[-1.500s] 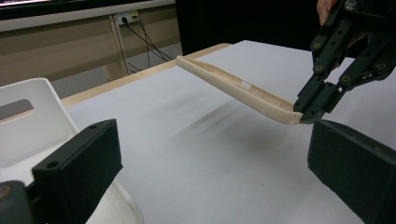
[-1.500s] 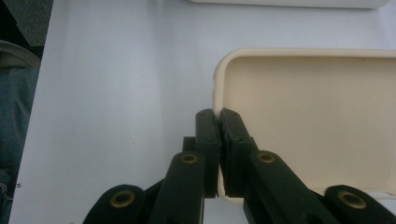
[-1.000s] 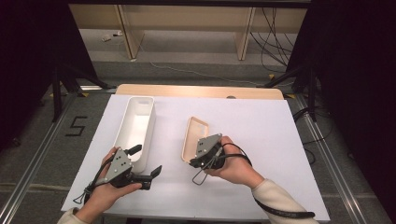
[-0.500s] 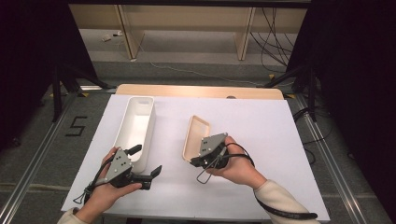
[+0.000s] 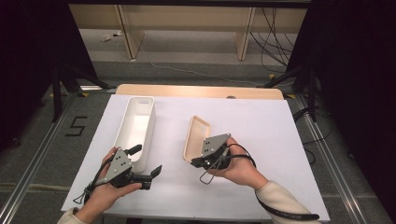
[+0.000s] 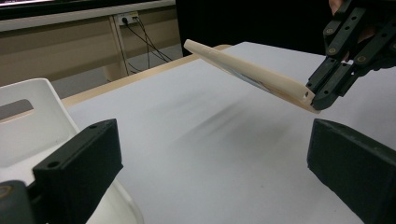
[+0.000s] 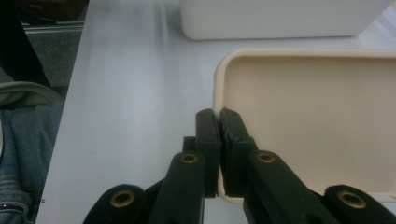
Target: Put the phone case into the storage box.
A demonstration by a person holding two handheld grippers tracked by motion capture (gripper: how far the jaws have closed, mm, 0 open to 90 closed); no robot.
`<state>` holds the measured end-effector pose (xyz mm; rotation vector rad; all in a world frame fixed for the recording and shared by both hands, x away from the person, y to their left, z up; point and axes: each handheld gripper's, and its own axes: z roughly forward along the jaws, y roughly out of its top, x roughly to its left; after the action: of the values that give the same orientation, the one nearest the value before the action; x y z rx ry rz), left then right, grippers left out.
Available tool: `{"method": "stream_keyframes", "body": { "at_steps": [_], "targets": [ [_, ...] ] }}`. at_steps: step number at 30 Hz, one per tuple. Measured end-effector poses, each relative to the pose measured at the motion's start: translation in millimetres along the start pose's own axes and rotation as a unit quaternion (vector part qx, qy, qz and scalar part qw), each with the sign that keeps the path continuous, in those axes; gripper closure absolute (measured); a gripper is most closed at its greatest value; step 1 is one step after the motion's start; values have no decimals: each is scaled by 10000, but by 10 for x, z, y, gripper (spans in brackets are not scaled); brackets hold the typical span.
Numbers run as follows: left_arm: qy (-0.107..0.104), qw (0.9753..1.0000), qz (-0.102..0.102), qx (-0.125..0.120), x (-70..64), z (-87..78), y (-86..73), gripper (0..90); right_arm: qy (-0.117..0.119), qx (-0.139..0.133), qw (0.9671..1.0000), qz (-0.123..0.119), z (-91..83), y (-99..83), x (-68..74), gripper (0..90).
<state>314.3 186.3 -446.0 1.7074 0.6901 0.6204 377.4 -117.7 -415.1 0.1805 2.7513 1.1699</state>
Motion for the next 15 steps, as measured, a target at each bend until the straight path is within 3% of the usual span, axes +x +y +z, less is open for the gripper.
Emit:
{"method": "stream_keyframes", "body": {
  "at_steps": [7, 12, 15],
  "targets": [
    [49, 10000, 9, 24, 8, -2, 6, 30, 44, -44, 10000, -39, 10, -20, 19, 880],
    [108, 9999, -132, 30, 19, -8, 35, 42, -46, -95, 9998, -160, 28, -18, 38, 880],
    [148, 9997, -200, 72, 34, -1, 63, 49, 43, -157, 9997, -179, 33, -13, 64, 880]
  ]
}}
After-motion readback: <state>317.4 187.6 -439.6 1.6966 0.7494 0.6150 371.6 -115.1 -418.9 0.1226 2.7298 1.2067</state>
